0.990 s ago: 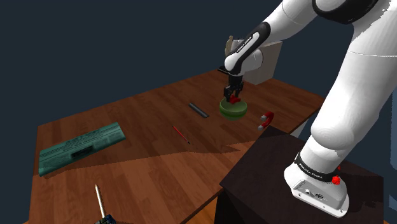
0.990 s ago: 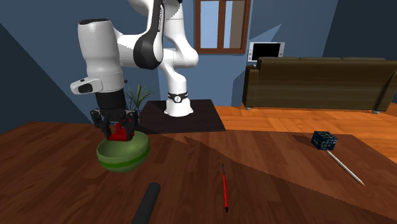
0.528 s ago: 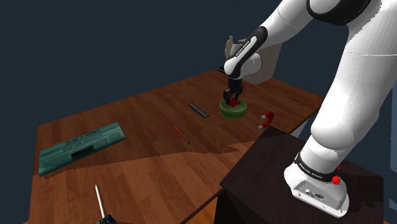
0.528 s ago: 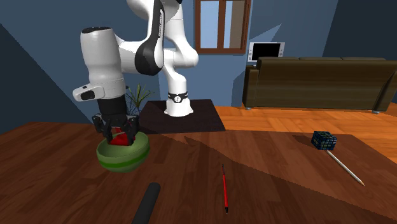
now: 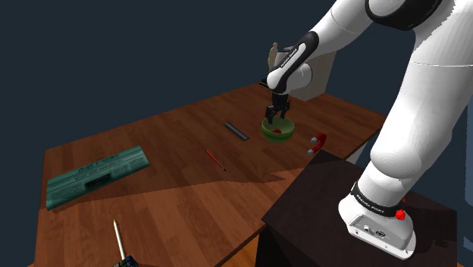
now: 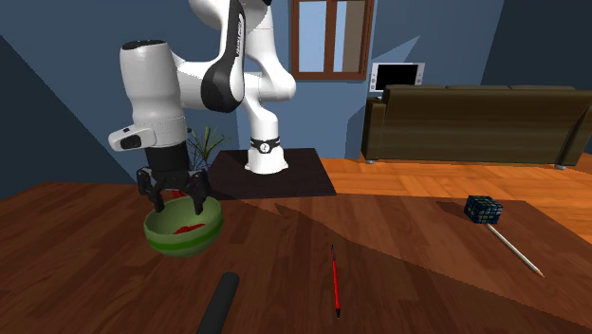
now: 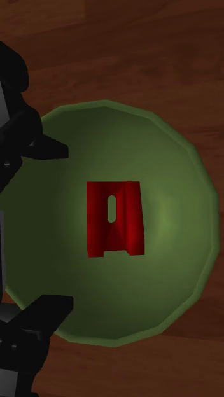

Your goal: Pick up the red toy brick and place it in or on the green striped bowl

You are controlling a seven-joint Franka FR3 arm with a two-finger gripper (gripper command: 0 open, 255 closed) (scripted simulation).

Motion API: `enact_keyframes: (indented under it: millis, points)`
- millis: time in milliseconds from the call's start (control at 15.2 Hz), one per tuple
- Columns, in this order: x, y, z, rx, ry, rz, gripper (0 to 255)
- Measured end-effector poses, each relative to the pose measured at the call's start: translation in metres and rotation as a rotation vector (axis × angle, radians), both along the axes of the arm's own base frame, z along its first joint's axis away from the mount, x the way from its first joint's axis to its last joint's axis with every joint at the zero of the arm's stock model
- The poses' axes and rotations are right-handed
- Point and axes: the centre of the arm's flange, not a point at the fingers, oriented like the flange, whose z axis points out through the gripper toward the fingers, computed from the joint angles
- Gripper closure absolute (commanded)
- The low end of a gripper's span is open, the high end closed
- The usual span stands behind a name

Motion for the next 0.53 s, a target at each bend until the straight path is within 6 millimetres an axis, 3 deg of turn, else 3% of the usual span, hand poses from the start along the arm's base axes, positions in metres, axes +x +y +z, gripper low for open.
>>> enact_keyframes:
  millis: [132,396,528]
  points:
    - [0.0,0.0,0.007,0.0,0.0,0.0,0]
    - [-0.003,0.0,0.045,0.0,-0.001,0.0,0]
    - [-0.001,0.0,0.049,0.0,-0.001,0.0,0]
